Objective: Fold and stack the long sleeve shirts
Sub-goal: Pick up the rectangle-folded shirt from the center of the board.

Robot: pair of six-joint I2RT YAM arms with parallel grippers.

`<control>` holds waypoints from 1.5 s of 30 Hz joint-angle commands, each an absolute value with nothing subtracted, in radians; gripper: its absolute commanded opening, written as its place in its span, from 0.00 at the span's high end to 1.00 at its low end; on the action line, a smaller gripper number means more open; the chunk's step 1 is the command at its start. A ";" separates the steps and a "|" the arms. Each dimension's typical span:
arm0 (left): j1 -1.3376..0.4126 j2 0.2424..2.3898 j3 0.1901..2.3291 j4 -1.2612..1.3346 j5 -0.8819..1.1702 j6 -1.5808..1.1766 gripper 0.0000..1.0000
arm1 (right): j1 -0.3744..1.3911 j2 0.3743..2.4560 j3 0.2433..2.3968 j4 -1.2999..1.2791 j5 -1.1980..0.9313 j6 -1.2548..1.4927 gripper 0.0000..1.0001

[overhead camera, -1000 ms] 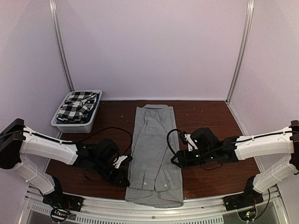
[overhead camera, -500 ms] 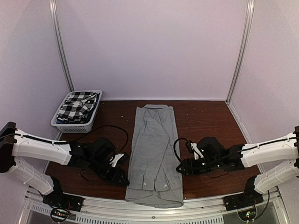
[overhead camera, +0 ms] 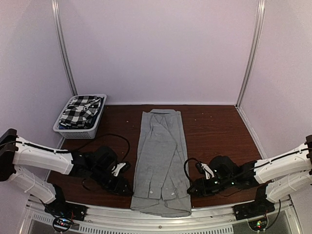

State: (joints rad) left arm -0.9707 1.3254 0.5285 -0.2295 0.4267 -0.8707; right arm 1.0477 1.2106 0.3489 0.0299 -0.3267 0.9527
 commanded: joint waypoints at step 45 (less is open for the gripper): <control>-0.953 1.358 0.510 -0.008 0.576 -0.983 1.00 | 1.100 1.219 0.354 0.216 -0.330 1.090 1.00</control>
State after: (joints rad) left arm -0.9661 1.3792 0.4847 0.0048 0.5804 -0.9874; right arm 1.1042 1.2472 0.3130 0.2607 -0.3641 1.1255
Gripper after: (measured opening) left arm 0.006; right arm 0.013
